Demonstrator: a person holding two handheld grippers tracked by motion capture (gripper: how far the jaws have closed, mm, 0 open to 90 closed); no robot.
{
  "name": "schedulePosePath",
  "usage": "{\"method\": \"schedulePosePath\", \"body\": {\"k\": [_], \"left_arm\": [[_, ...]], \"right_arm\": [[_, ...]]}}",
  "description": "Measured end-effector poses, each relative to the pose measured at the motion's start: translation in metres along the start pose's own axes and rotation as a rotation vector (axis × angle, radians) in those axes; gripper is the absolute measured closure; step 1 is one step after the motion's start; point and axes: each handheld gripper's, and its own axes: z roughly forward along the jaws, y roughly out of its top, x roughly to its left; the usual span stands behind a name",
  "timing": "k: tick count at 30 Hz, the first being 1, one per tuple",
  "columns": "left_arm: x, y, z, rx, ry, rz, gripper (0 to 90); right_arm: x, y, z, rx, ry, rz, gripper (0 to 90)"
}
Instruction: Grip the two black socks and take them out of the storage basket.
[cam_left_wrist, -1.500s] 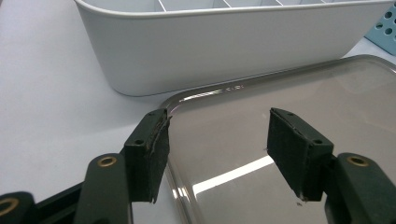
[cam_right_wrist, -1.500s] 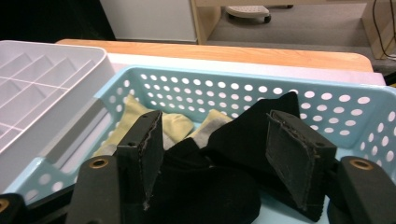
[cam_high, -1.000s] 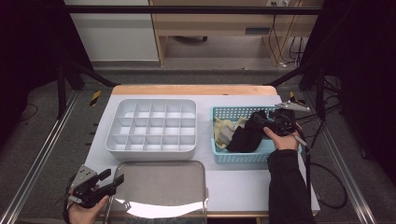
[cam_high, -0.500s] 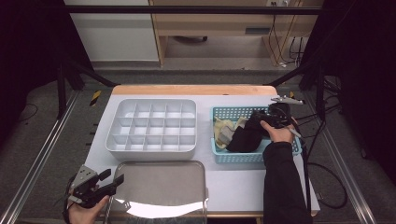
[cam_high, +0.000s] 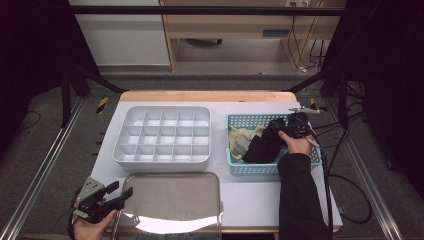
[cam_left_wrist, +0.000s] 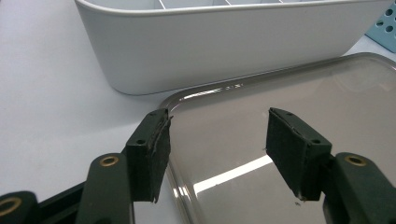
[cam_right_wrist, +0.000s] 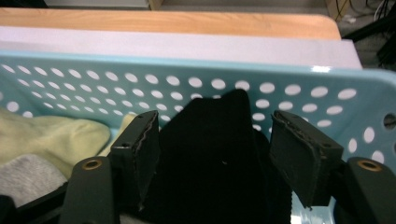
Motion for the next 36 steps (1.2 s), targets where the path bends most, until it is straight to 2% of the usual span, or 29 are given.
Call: {"method": "schedulePosePath", "body": {"k": [7,11,13,14,20,21,27,36], "left_arm": [[0.0,0.0,0.001,0.006,0.0,-0.001,40.3],[0.001,0.0,0.001,0.003,0.001,-0.004,40.6],[0.001,-0.001,0.001,0.005,0.002,-0.006,40.7],[0.001,-0.001,0.001,0.007,0.004,-0.007,40.7],[0.001,-0.001,0.001,0.007,0.005,-0.01,40.7],[0.002,-0.001,0.0,0.007,0.007,-0.009,40.6],[0.001,-0.001,0.001,0.009,0.009,-0.009,40.7],[0.001,-0.001,0.001,0.015,0.014,-0.005,40.7]], "right_arm": [[-0.002,-0.003,0.004,0.036,-0.004,0.001,39.2],[-0.004,-0.005,0.007,0.054,-0.012,0.006,49.0],[-0.004,-0.005,0.007,0.058,-0.011,0.004,50.6],[-0.003,-0.005,0.008,0.085,-0.008,0.003,58.9],[-0.002,-0.006,0.008,0.118,0.006,0.007,81.7],[-0.002,-0.005,0.006,0.11,0.011,0.003,84.6],[-0.002,-0.002,-0.001,0.087,0.035,0.005,85.9],[0.004,0.005,-0.029,-0.001,0.063,-0.008,85.7]]}}
